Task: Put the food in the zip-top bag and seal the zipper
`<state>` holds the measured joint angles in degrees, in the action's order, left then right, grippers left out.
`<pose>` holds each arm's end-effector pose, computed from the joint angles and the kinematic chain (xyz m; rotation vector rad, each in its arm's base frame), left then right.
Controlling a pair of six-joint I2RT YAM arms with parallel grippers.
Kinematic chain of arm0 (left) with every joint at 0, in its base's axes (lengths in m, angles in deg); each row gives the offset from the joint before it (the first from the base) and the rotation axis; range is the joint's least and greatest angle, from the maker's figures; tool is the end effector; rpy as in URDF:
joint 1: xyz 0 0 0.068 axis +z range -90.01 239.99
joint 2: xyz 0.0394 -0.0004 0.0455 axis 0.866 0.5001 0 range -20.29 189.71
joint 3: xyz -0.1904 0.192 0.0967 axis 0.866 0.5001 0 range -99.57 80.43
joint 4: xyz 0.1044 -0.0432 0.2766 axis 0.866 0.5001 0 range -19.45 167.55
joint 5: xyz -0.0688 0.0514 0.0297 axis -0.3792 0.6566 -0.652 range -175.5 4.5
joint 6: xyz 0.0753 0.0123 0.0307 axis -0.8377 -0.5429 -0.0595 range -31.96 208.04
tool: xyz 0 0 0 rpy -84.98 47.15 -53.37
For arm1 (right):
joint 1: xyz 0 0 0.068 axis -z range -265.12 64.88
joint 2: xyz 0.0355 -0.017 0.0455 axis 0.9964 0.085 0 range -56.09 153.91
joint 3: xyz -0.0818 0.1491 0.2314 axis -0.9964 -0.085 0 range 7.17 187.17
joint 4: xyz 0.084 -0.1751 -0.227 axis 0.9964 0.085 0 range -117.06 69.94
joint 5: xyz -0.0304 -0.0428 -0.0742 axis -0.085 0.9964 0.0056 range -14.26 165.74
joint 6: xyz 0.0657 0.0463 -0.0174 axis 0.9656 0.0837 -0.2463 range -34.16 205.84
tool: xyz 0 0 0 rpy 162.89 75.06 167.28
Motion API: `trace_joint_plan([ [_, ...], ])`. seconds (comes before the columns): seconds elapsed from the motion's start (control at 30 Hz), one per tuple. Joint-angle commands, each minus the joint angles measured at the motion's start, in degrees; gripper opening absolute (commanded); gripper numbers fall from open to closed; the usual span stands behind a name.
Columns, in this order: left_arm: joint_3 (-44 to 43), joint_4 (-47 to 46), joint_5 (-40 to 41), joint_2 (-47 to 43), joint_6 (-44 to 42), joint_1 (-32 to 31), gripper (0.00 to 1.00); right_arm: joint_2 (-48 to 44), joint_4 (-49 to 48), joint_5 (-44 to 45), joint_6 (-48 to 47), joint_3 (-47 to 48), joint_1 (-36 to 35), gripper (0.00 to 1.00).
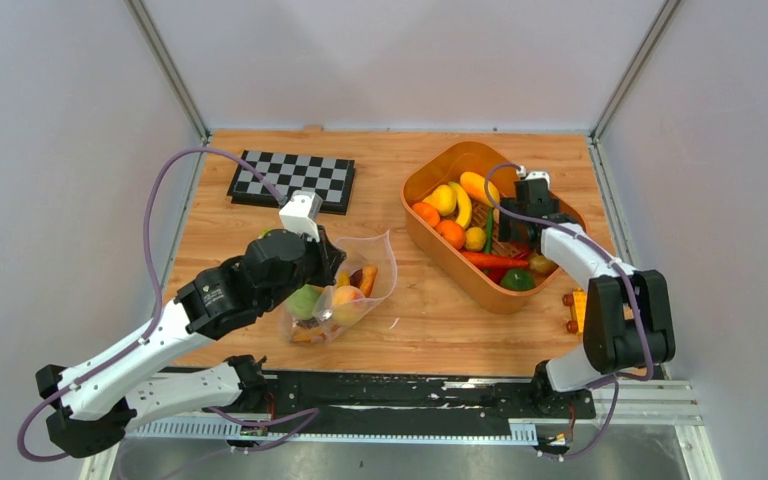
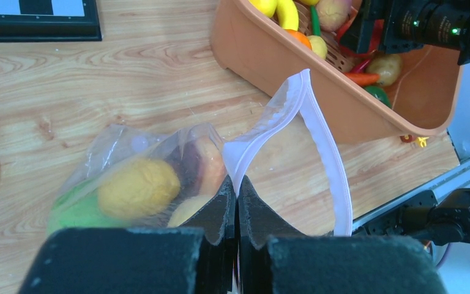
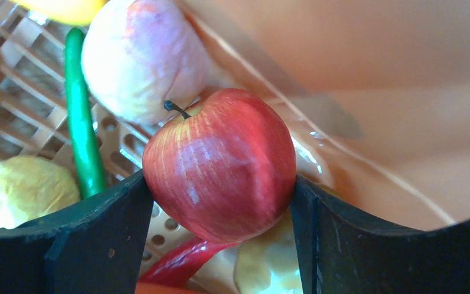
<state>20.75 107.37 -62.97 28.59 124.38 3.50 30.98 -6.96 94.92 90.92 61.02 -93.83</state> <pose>0.1502 -0.1774 0.3743 0.1066 2.0438 -0.6402 0.3606 0.0314 0.1728 0.0597 2.4547 -0.3137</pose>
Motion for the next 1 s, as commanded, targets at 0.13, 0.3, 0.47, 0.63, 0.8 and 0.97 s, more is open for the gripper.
trace_joint_plan([
  [0.13,-0.7,-2.8,-0.3,0.3,0.6,0.2,0.05,-12.4,-3.2,-13.2,0.9,-3.3,0.1,0.54],
  [0.3,-0.8,-3.0,-0.4,0.6,0.4,0.2,0.04,-18.9,-3.3,-25.7,5.9,-6.5,0.1,0.53],
  [0.47,-1.0,-3.0,-0.9,1.0,0.4,0.2,0.04,-23.5,-5.1,-35.4,11.5,-10.0,0.1,0.52],
  [0.63,-0.9,-3.0,-1.3,1.1,0.4,0.2,0.05,-26.6,-6.1,-41.1,14.9,-11.2,0.1,0.52],
  [0.8,-0.7,-3.0,-1.3,0.9,0.7,0.2,0.04,-30.3,-3.1,-42.7,14.7,-9.2,0.0,0.50],
  [0.97,-0.9,-3.1,-1.2,0.9,0.8,0.2,0.04,-33.0,-2.0,-49.8,13.7,-7.0,0.0,0.50],
])
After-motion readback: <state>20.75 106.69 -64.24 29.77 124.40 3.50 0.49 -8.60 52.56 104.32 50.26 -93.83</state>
